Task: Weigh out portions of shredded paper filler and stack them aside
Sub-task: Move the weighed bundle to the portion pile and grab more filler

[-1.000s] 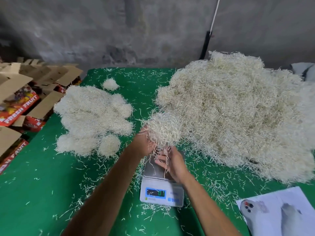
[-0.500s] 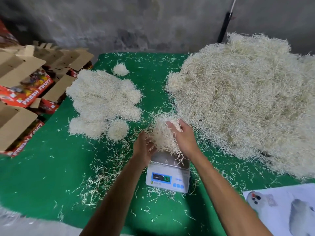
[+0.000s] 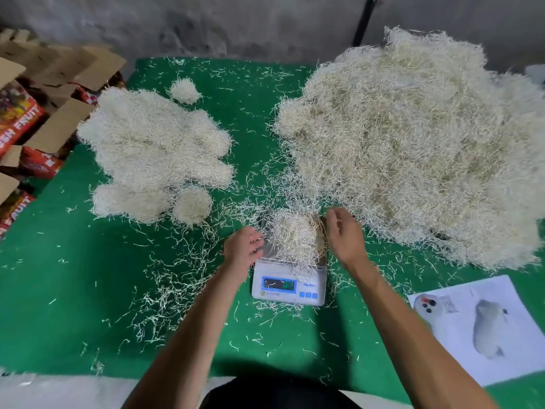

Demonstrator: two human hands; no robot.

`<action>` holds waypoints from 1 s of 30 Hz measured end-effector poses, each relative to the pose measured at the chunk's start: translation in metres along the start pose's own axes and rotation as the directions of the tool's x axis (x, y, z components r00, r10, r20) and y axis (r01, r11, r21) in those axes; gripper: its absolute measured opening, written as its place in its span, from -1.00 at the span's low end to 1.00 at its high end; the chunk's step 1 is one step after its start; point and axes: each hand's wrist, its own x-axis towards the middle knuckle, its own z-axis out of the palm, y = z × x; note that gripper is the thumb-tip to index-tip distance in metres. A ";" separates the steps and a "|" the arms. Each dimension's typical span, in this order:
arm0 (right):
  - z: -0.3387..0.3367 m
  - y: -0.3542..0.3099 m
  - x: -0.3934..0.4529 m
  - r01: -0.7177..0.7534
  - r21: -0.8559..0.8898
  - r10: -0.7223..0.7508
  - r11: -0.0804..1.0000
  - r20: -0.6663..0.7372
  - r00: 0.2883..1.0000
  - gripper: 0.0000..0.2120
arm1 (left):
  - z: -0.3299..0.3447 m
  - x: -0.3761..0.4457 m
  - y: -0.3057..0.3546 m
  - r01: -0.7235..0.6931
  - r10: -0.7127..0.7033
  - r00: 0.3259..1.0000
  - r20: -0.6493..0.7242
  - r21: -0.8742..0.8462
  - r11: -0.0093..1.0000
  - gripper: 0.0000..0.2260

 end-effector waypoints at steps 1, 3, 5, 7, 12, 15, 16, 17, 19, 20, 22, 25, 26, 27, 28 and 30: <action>0.002 -0.001 -0.003 0.004 -0.002 -0.004 1.000 -0.002 1.000 -0.59 | -0.001 0.003 -0.001 -0.004 0.004 1.000 0.000 -0.012 1.000 -0.83; 0.005 -0.002 -0.008 -0.004 -0.013 0.004 1.000 -0.013 1.000 -0.56 | -0.005 0.009 -0.002 0.001 -0.001 1.000 -0.006 -0.041 0.999 -0.86; 0.005 -0.002 -0.011 -0.019 -0.005 0.019 1.000 -0.017 1.000 -0.58 | -0.010 0.014 -0.002 0.008 -0.008 1.000 -0.002 -0.042 0.999 -0.85; 0.000 -0.002 -0.015 -0.054 0.000 0.054 0.999 -0.003 0.999 -0.65 | -0.017 0.018 -0.007 0.015 -0.014 1.000 0.020 -0.033 0.999 -0.82; -0.019 0.005 -0.017 -0.102 0.000 0.102 0.995 0.041 0.994 -0.57 | -0.027 0.024 -0.014 0.056 -0.054 0.998 0.043 -0.047 0.997 -0.85; -0.022 0.005 -0.016 -0.117 0.025 0.114 0.993 0.086 0.990 -0.61 | -0.026 0.026 -0.018 0.074 -0.072 0.997 0.026 -0.080 0.994 -0.81; -0.021 0.005 -0.015 -0.122 0.020 0.120 0.992 0.092 0.989 -0.61 | -0.026 0.026 -0.019 0.079 -0.077 0.997 0.033 -0.093 0.992 -0.79; -0.019 0.005 -0.015 -0.124 0.014 0.123 0.992 0.095 0.988 -0.61 | -0.024 0.026 -0.019 0.082 -0.078 0.996 0.044 -0.104 0.991 -0.78; -0.015 0.003 -0.015 -0.117 0.012 0.115 0.993 0.099 0.988 -0.62 | -0.022 0.025 -0.019 0.079 -0.073 0.996 0.054 -0.116 0.990 -0.78; -0.014 0.002 -0.013 -0.109 0.013 0.107 0.994 0.100 0.989 -0.63 | -0.020 0.025 -0.017 0.078 -0.072 0.996 0.054 -0.119 0.990 -0.79; -0.012 0.000 -0.010 -0.105 0.030 0.102 0.994 0.103 0.989 -0.62 | -0.018 0.025 -0.016 0.079 -0.073 0.996 0.050 -0.123 0.989 -0.81; -0.008 0.000 -0.009 -0.112 0.066 0.104 0.992 0.108 0.989 -0.65 | -0.017 0.026 -0.014 0.063 -0.059 0.997 0.044 -0.111 0.992 -0.84; -0.008 0.000 -0.008 -0.111 0.069 0.103 0.991 0.108 0.989 -0.67 | -0.018 0.026 -0.014 0.059 -0.055 0.998 0.042 -0.110 0.992 -0.85; -0.007 0.001 -0.008 -0.107 0.067 0.099 0.992 0.109 0.989 -0.67 | -0.018 0.026 -0.013 0.057 -0.053 0.998 0.039 -0.115 0.992 -0.86; -0.007 0.002 -0.007 -0.102 0.064 0.095 0.993 0.112 0.989 -0.67 | -0.018 0.027 -0.012 0.057 -0.053 0.998 0.039 -0.127 0.990 -0.86; -0.007 0.002 -0.006 -0.103 0.077 0.093 0.992 0.118 0.989 -0.69 | -0.018 0.025 -0.011 0.062 -0.055 0.997 0.050 -0.155 0.986 -0.86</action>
